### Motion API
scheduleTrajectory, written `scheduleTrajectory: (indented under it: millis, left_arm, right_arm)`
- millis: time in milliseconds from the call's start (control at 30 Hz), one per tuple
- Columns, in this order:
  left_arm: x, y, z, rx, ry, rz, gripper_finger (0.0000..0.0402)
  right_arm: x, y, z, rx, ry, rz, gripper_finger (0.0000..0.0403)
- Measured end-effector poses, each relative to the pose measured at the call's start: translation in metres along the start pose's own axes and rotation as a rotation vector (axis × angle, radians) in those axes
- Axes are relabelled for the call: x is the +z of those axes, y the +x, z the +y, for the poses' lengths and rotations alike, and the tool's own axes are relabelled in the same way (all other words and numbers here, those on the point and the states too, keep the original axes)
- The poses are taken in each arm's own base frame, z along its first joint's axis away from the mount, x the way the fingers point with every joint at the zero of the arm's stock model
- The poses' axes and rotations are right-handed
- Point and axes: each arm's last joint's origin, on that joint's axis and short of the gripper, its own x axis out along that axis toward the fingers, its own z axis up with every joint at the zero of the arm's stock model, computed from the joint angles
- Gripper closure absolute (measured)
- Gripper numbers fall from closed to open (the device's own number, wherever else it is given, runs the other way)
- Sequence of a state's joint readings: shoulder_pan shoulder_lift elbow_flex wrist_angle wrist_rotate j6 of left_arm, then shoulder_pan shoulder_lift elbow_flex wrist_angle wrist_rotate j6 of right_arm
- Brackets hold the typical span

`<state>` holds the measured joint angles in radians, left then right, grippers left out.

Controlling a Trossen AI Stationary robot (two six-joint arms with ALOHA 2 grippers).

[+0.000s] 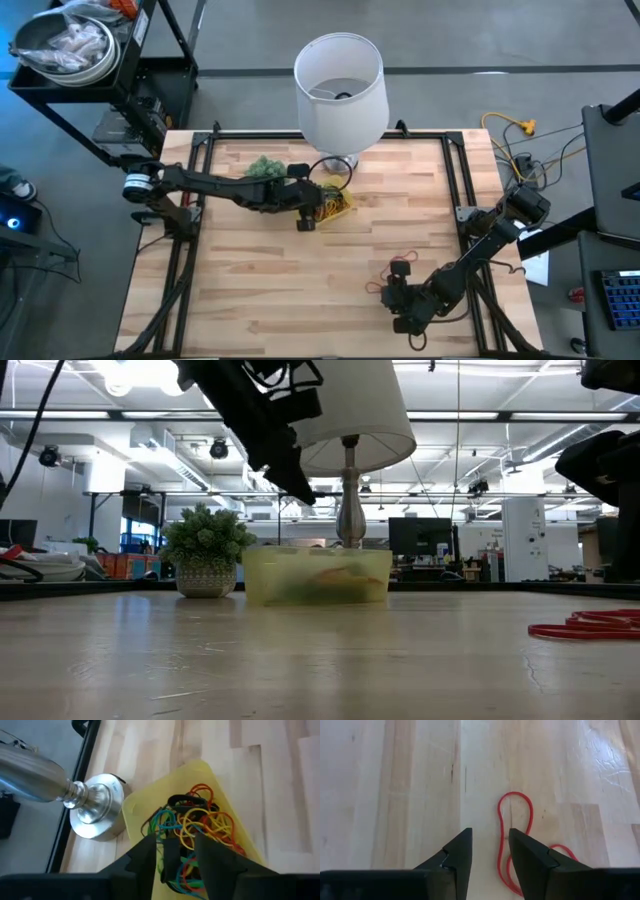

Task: Pick and place rubber bands into bin
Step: Put the bottom red rubber band into the yellow bin

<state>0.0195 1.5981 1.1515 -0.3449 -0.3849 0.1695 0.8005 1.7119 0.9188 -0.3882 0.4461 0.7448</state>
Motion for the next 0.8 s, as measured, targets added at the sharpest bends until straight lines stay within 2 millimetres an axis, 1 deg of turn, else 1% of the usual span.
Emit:
scheduleTrajectory:
  millis: [100,200,300,400,467,600,700,800]
  left_arm:
    - [0.000,-0.008,-0.004,-0.025,-0.003,-0.001,0.0271]
    - [0.002,-0.016,-0.012,-0.046,0.003,-0.008,0.0269]
    - [0.003,-0.025,-0.021,-0.070,0.025,-0.026,0.0268]
    - [0.005,-0.037,-0.030,-0.095,0.046,-0.050,0.0268]
    - [0.007,-0.046,-0.034,-0.108,0.052,-0.073,0.0268]
    - [0.010,-0.064,-0.041,-0.134,0.049,-0.121,0.0268]
    - [0.012,-0.078,-0.046,-0.159,0.059,-0.158,0.0268]
    - [0.012,-0.094,-0.053,-0.188,0.061,-0.187,0.0268]
  right_arm:
    - [-0.003,0.002,-0.002,-0.008,-0.006,0.009,0.0278]
    - [-0.004,0.005,-0.006,-0.015,0.000,0.023,0.0278]
    - [-0.007,0.010,-0.013,0.007,0.040,0.080,0.0278]
    - [-0.012,0.016,-0.021,0.035,0.101,0.153,0.0278]
    - [-0.012,0.017,-0.023,0.047,0.136,0.169,0.0277]
    - [-0.012,0.018,-0.024,0.059,0.146,0.185,0.0280]
    - [-0.012,0.018,-0.024,0.062,0.145,0.189,0.0296]
    - [-0.012,0.018,-0.024,0.073,0.137,0.203,0.0335]
